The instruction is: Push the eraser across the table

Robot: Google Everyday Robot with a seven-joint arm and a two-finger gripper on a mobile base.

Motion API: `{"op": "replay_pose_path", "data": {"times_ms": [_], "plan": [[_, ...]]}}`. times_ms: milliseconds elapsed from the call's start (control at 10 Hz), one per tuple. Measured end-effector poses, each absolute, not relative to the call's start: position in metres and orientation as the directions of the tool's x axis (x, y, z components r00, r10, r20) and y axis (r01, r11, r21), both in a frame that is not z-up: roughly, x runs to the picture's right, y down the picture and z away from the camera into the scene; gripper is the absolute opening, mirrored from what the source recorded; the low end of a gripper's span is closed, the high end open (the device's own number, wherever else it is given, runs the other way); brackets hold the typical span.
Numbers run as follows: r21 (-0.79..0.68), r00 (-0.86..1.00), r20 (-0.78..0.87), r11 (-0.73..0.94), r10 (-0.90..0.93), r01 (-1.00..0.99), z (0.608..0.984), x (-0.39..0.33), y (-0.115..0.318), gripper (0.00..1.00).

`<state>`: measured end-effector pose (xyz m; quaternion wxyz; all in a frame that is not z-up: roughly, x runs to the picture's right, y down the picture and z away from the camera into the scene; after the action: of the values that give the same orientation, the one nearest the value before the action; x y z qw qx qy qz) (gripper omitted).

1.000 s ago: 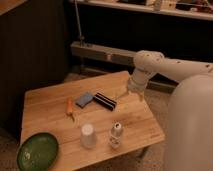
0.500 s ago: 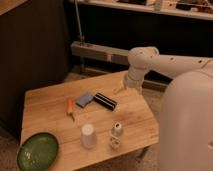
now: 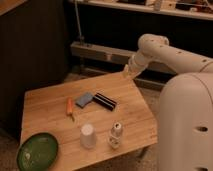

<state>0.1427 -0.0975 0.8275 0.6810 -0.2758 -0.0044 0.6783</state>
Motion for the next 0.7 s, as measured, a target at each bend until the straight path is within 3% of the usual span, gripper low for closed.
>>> {"op": "replay_pose_path", "data": {"times_ms": [200,700], "plan": [[-0.458,0.091,-0.341,-0.081,0.936,-0.885,0.8279,0.1376,-0.1050,0.09],[-0.459,0.096,-0.324,-0.068,0.941,-0.886,0.8281,0.1362,-0.1031,0.06]]}}
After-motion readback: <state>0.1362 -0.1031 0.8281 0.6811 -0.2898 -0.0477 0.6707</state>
